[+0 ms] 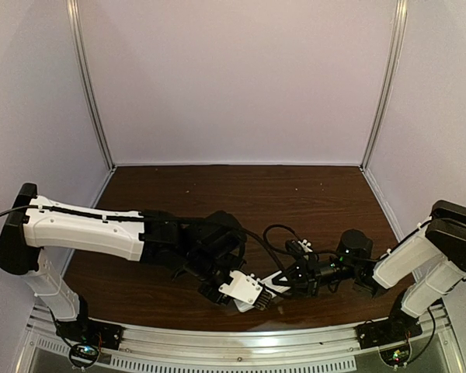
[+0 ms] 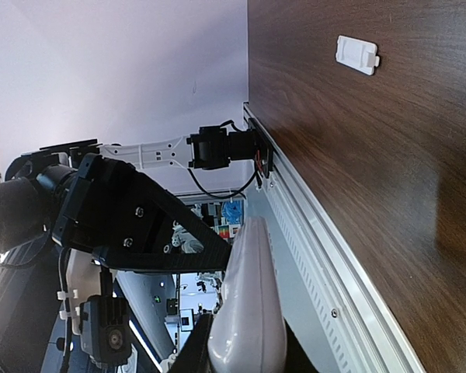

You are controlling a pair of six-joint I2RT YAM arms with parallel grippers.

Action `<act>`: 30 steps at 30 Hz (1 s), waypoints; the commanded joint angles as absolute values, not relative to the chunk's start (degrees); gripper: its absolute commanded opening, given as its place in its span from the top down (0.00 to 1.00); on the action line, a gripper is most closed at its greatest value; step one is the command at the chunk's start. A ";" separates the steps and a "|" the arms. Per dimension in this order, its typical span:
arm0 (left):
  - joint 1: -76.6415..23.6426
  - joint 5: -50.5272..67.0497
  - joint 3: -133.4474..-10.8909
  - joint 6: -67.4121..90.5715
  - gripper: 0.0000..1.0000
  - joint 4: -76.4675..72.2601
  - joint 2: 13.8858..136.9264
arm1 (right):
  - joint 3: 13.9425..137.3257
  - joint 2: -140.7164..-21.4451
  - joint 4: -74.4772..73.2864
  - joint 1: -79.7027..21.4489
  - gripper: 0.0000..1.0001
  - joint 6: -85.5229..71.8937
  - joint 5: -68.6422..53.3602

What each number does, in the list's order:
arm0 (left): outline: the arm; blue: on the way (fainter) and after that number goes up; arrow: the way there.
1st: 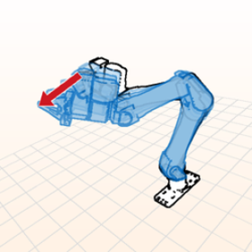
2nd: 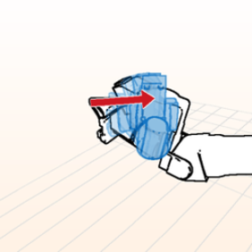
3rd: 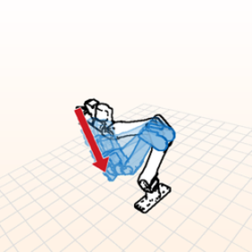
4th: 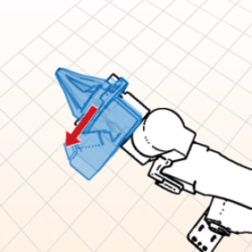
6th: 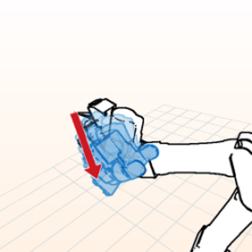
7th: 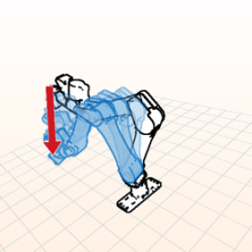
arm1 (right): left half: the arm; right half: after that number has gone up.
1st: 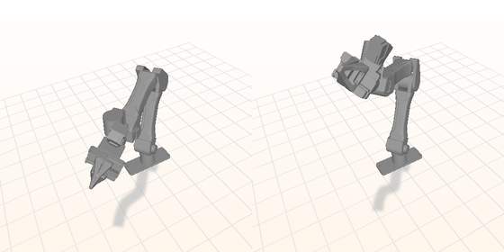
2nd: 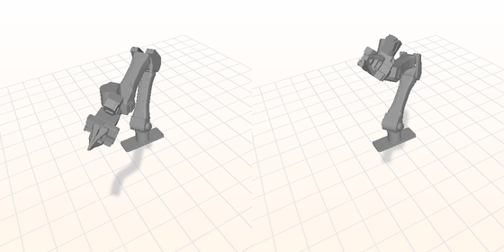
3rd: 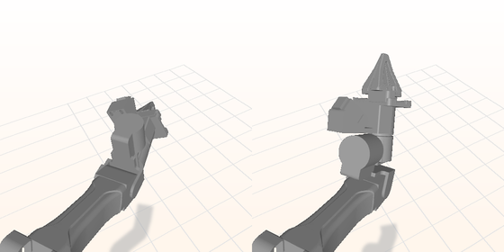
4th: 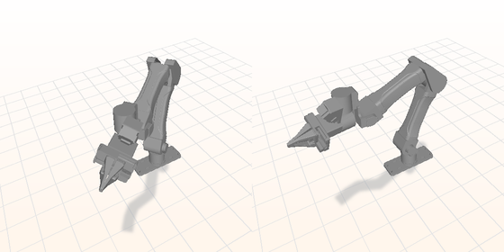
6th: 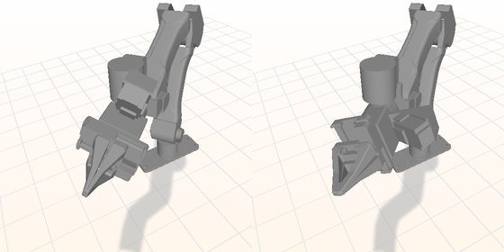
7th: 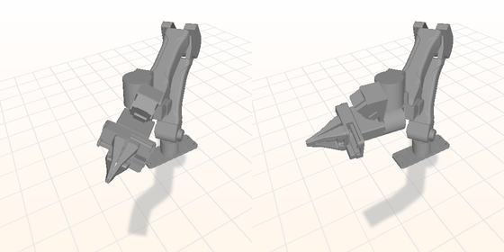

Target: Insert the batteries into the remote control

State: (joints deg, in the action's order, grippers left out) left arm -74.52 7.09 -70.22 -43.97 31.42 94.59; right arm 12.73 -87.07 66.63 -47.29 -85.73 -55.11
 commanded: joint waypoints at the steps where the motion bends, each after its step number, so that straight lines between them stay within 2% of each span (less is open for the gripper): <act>1: -74.35 4.11 -72.32 -43.14 0.93 26.31 97.91 | 14.50 -85.65 92.57 -49.66 1.00 -87.02 -58.06; 16: -76.13 0.97 -73.35 -44.92 0.89 27.83 100.47 | 14.63 -86.02 96.38 -49.66 1.00 -89.48 -57.48; 30: -78.20 -1.24 -75.39 -47.95 0.98 31.03 103.20 | 16.05 -85.65 95.76 -49.66 1.00 -89.37 -57.49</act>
State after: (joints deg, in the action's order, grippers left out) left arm -77.38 1.67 -73.73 -46.33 35.79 99.20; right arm 12.71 -87.57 63.07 -47.88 -88.49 -54.15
